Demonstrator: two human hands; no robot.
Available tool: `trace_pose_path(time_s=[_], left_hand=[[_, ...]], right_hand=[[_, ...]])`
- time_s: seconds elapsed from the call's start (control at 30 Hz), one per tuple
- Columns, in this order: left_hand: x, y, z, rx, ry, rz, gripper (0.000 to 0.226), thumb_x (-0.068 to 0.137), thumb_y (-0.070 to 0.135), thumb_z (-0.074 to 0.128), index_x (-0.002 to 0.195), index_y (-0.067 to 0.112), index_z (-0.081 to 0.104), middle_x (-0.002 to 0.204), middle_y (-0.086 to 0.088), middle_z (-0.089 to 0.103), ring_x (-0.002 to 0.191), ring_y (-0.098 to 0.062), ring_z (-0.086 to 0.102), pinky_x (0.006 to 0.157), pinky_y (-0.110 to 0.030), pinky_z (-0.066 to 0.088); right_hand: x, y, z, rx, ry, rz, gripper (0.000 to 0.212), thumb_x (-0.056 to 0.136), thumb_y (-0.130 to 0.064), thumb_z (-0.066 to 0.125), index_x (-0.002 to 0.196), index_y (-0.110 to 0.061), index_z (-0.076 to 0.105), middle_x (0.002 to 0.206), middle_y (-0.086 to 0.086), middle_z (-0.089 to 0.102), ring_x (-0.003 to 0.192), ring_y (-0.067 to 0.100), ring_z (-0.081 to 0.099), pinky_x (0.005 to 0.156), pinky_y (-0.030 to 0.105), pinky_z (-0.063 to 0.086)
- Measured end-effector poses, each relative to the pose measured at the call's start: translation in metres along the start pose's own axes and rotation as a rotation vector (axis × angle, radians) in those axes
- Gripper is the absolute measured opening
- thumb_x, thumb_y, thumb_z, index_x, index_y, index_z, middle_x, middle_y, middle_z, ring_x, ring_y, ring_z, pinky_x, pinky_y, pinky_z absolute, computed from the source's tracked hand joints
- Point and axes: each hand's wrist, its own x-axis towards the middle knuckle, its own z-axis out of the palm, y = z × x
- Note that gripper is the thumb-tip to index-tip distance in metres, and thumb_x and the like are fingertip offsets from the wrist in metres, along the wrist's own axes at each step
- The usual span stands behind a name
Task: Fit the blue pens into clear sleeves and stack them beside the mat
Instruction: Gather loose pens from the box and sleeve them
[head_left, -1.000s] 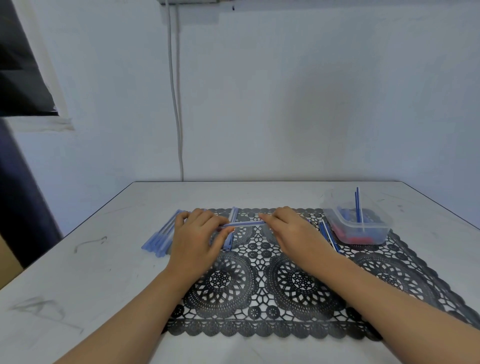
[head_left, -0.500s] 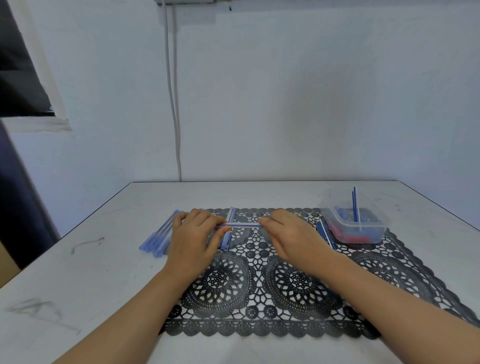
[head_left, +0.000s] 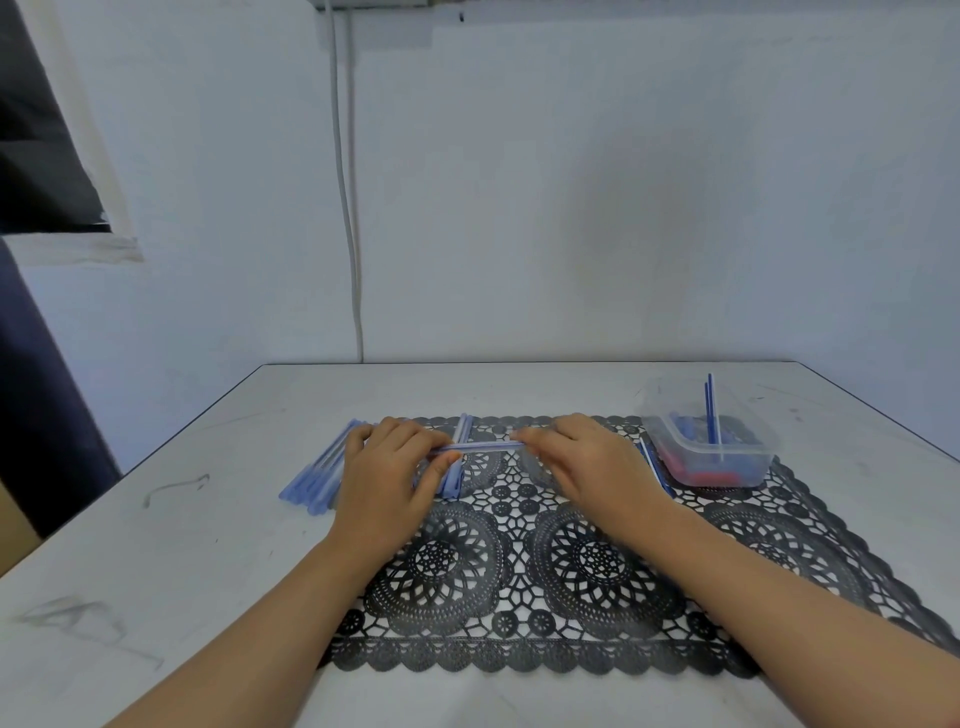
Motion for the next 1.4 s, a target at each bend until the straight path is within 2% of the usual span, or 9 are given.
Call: trace_pose_path(time_s=[0.13,0.27,0.4,0.53,0.73,0.83,0.97,1.13,1.4], left_hand=[[0.000,0.002,-0.001,0.048,0.035,-0.056,0.026,0.089,0.041,0.047,0.085,0.025,0.067,0.078,0.016,0.061,0.076,-0.005,0.050,0.085,-0.031,0.024],[0.000,0.001,-0.002,0.063,0.037,-0.096,0.026,0.089,0.039,0.047,0.084,0.024,0.067,0.075,0.015,0.061,0.071,-0.008,0.054,0.084,-0.028,0.021],[0.000,0.001,-0.001,0.074,0.022,-0.114,0.027,0.089,0.041,0.046,0.084,0.024,0.067,0.073,0.015,0.060,0.070,-0.009,0.053,0.083,-0.030,0.023],[-0.001,0.002,-0.001,0.082,0.011,-0.118,0.028,0.089,0.042,0.045,0.083,0.025,0.067,0.071,0.015,0.060,0.069,-0.009,0.052,0.083,-0.030,0.022],[-0.001,0.002,-0.001,0.087,0.004,-0.138,0.030,0.089,0.042,0.044,0.082,0.025,0.067,0.070,0.015,0.059,0.068,-0.009,0.052,0.083,-0.032,0.023],[-0.001,0.001,0.000,0.087,0.004,-0.138,0.030,0.089,0.042,0.043,0.081,0.025,0.067,0.069,0.015,0.058,0.067,-0.009,0.052,0.083,-0.032,0.023],[-0.002,0.000,0.000,0.088,-0.010,-0.152,0.031,0.089,0.044,0.042,0.082,0.026,0.067,0.069,0.016,0.057,0.067,-0.008,0.052,0.084,-0.032,0.024],[-0.001,0.000,0.001,0.089,-0.022,-0.151,0.032,0.090,0.045,0.041,0.082,0.027,0.066,0.069,0.016,0.057,0.068,-0.008,0.052,0.084,-0.032,0.024],[-0.002,0.001,0.001,0.090,-0.026,-0.151,0.031,0.089,0.045,0.042,0.082,0.027,0.066,0.068,0.019,0.048,0.067,-0.005,0.045,0.085,-0.034,0.025]], right_hand=[[-0.002,0.000,-0.002,0.054,0.010,0.175,0.047,0.095,-0.044,0.026,0.132,-0.022,0.046,0.086,-0.002,0.056,0.077,0.014,0.054,0.061,0.033,0.050],[-0.001,-0.002,-0.003,0.148,-0.018,0.221,0.051,0.091,-0.012,0.032,0.141,-0.023,0.028,0.096,-0.001,0.043,0.068,0.017,0.046,0.059,0.037,0.044],[-0.001,0.001,-0.001,0.076,-0.145,0.241,0.075,0.075,0.013,0.041,0.140,-0.022,0.032,0.109,0.007,0.050,0.081,0.025,0.054,0.067,0.042,0.047],[-0.004,0.009,0.008,0.154,-0.215,0.305,0.061,0.082,0.010,0.045,0.132,-0.023,0.033,0.111,0.007,0.059,0.103,0.016,0.058,0.077,0.028,0.045],[-0.001,0.010,0.008,0.110,-0.215,0.276,0.016,0.095,-0.015,0.048,0.107,-0.012,0.058,0.102,0.000,0.067,0.090,0.014,0.061,0.071,0.026,0.043],[-0.002,0.008,0.007,0.054,-0.277,0.255,0.019,0.095,-0.028,0.047,0.099,-0.017,0.062,0.097,-0.005,0.063,0.088,0.017,0.059,0.069,0.028,0.042],[-0.002,0.010,0.012,0.166,-0.308,0.309,0.017,0.091,-0.022,0.056,0.095,-0.011,0.069,0.092,-0.004,0.052,0.087,0.016,0.053,0.078,0.027,0.042],[0.000,0.008,0.012,0.222,-0.382,0.375,0.016,0.090,-0.019,0.059,0.097,-0.013,0.072,0.096,-0.001,0.063,0.089,0.012,0.056,0.085,0.023,0.042],[-0.002,0.003,0.004,0.276,-0.255,0.437,0.014,0.085,-0.025,0.058,0.090,-0.022,0.070,0.076,-0.014,0.060,0.065,-0.001,0.055,0.061,0.012,0.041]])
